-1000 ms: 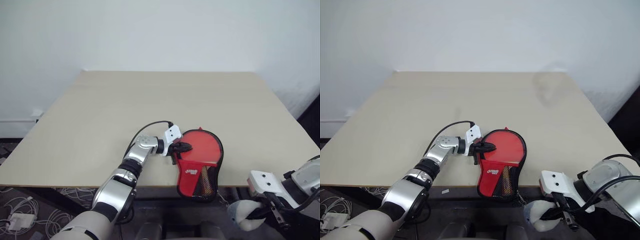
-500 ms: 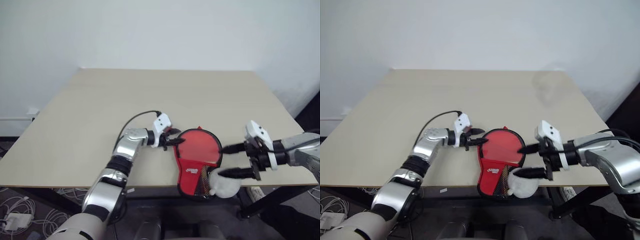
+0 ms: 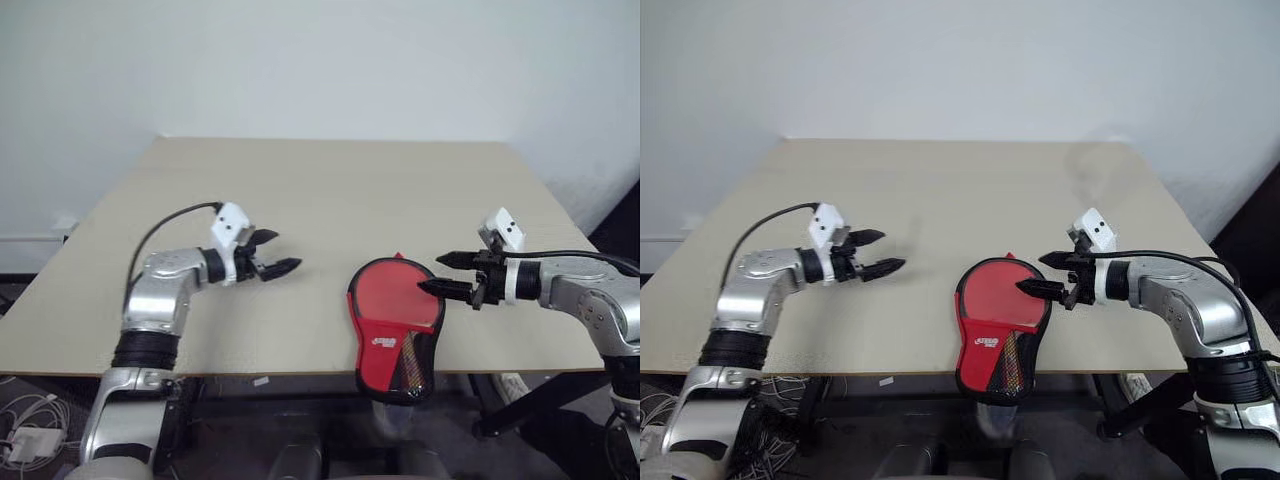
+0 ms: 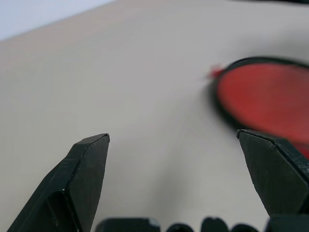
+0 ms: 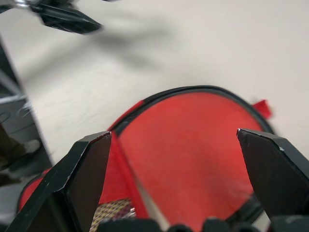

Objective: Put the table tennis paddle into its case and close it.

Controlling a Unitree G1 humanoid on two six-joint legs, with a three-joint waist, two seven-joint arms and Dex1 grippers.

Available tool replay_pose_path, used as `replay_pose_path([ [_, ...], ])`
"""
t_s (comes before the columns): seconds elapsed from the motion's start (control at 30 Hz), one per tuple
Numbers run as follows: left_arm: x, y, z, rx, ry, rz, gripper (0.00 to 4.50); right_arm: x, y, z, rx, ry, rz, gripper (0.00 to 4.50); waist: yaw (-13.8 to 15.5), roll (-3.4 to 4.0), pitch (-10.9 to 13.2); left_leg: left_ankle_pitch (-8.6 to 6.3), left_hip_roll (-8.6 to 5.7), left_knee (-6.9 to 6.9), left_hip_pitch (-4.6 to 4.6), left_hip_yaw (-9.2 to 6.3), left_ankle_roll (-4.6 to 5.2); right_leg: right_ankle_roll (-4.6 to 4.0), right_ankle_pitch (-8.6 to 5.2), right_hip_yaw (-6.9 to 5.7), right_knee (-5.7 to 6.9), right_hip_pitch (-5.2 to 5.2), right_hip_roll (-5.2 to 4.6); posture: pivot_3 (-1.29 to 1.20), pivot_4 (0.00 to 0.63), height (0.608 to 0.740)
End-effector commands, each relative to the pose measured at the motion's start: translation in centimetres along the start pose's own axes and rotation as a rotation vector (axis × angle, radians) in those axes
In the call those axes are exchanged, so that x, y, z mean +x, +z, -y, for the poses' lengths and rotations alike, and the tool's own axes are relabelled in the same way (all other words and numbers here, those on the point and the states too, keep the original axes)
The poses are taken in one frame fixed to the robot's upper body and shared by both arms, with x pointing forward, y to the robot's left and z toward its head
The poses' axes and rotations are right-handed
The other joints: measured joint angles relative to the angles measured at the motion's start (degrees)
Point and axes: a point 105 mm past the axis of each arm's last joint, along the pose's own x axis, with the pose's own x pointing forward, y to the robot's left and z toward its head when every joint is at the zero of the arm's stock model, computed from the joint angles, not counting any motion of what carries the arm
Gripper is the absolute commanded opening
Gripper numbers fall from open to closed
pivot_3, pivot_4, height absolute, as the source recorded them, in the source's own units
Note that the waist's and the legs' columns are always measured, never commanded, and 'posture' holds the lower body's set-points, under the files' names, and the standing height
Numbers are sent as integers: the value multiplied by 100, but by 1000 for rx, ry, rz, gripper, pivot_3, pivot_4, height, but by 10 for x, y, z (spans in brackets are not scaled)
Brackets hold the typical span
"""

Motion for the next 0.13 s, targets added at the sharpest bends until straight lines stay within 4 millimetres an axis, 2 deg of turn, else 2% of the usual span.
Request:
replay_pose_path([
  [0.03, -16, 1, -17, 1, 122, 31, 4487, 1, 13, 5, -31, -29, 49, 4500, 6, 1, 0, 0, 0, 0, 0, 0, 0, -3, 2, 0, 0, 0, 0, 0, 0, 740],
  [0.13, -26, -8, -19, -32, 174, 27, 4487, 7, 10, 11, -15, -58, 43, 4500, -11, 1, -1, 0, 0, -1, 6, 2, 0, -4, 3, 1, -1, 0, -1, 0, 0, 740],
])
